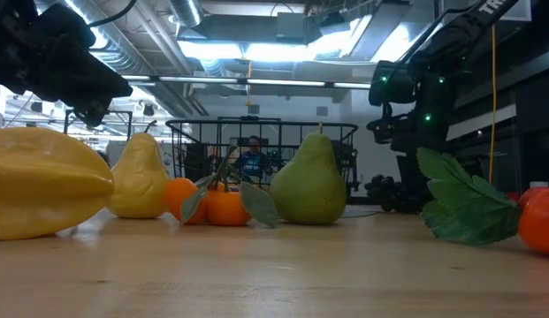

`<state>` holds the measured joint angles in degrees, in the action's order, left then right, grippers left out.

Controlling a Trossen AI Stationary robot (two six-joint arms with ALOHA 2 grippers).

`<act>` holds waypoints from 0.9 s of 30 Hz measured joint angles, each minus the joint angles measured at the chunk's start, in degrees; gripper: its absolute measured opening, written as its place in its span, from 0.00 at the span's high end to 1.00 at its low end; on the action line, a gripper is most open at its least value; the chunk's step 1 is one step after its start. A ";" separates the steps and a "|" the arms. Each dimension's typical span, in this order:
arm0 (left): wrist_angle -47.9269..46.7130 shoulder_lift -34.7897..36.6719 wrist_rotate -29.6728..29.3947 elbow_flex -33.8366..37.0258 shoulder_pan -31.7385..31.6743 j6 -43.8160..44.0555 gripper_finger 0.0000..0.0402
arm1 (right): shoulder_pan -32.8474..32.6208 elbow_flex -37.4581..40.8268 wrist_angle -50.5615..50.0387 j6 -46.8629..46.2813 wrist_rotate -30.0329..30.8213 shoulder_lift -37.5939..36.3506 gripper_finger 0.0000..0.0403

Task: Build produce basket
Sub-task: Put the grapes into the wire organizer

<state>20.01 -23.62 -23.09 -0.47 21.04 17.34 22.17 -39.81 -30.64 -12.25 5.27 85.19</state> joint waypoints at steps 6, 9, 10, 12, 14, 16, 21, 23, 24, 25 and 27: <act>0.00 0.00 0.00 0.00 -0.02 0.00 0.90 | 0.02 0.17 1.64 -3.20 0.73 0.13 0.69; 0.00 0.00 0.00 0.00 0.00 0.00 0.90 | 0.07 0.17 1.92 -4.86 0.88 0.15 0.76; 0.00 0.01 0.00 0.00 -0.02 0.00 0.90 | 0.04 0.17 1.99 -5.45 0.94 0.15 0.80; 0.00 0.00 0.00 0.02 0.00 0.00 0.90 | 0.07 0.17 2.12 -5.72 1.08 0.15 0.89; 0.00 0.01 0.00 0.01 0.00 0.00 0.90 | 0.07 0.17 2.26 -5.50 1.14 0.15 0.96; 0.00 0.00 0.00 0.01 -0.01 0.00 0.90 | 0.07 0.08 2.18 -5.45 1.14 0.13 0.97; 0.00 0.00 0.00 0.00 0.00 0.00 0.90 | -0.25 -4.46 -4.47 -3.30 2.35 -0.06 0.99; 0.00 0.01 0.00 0.01 -0.02 0.00 0.90 | -0.53 -7.67 -9.37 -2.69 3.69 -0.68 1.00; 0.00 0.02 0.00 0.00 0.00 0.00 0.90 | -0.73 -9.73 -10.91 -2.69 4.80 -1.11 1.00; 0.00 0.02 0.00 0.00 0.00 0.00 0.90 | -1.05 -11.82 -12.55 -2.80 6.34 -1.48 1.00; 0.00 0.02 0.00 0.01 -0.01 0.00 0.90 | -1.60 -15.46 -18.15 -4.03 9.10 -1.82 1.00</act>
<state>20.01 -23.60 -23.09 -0.46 21.03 17.34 20.57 -55.26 -48.78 -16.27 14.38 83.38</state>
